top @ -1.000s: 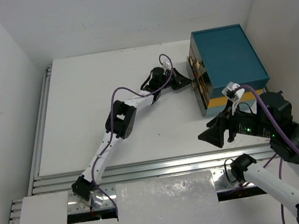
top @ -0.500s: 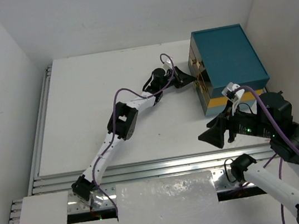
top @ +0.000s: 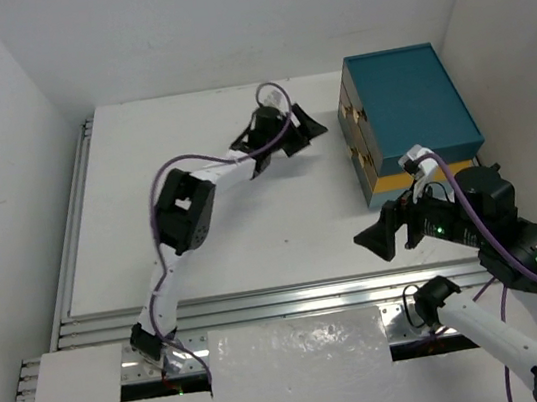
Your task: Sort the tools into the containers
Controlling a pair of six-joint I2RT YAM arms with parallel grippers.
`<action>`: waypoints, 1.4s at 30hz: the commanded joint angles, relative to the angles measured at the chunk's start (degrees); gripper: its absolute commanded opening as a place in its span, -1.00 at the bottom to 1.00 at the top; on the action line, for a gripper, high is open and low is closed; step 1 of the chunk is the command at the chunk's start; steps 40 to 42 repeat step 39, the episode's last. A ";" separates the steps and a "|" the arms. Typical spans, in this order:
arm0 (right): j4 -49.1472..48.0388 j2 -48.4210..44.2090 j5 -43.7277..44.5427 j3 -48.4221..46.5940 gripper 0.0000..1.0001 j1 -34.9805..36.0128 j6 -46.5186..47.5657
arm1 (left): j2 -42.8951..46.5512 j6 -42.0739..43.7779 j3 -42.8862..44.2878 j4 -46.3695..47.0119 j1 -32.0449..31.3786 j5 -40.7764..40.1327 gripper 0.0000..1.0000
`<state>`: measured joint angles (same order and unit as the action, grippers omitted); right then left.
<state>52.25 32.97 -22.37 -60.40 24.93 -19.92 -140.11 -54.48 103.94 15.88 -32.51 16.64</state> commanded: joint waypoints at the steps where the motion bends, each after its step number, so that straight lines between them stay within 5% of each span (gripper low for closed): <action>1: -2.07 0.07 15.61 0.55 0.98 0.30 1.37 | 18.76 13.67 -2.41 -13.73 3.68 -16.23 0.48; 5: 2.59 2.62 34.52 -0.07 0.98 0.30 2.17 | 41.51 25.18 -10.58 -34.20 4.65 -37.88 0.65; 11: 4.17 2.54 42.14 -1.64 0.98 0.30 0.32 | 73.24 24.52 -29.03 -57.86 4.91 -59.23 0.71; 18: 8.12 1.57 44.42 -6.04 0.98 0.30 2.07 | 100.00 32.06 -35.03 -67.98 5.00 -61.64 0.76; 22: 9.98 -2.72 44.61 -5.70 0.98 0.30 2.35 | 112.38 34.08 -43.34 -64.68 5.00 -58.58 0.79; 23: 10.15 -3.61 44.35 -4.56 0.98 0.21 2.17 | 114.86 33.91 -45.30 -63.79 5.00 -57.96 0.99; 24: 10.07 -4.40 44.34 -3.68 0.98 0.30 2.34 | 119.07 34.96 -49.15 -60.73 5.00 -57.43 1.00; 42: 8.04 -7.48 46.72 3.36 0.98 0.21 0.76 | 120.60 32.16 -48.57 -62.81 5.00 -60.41 1.00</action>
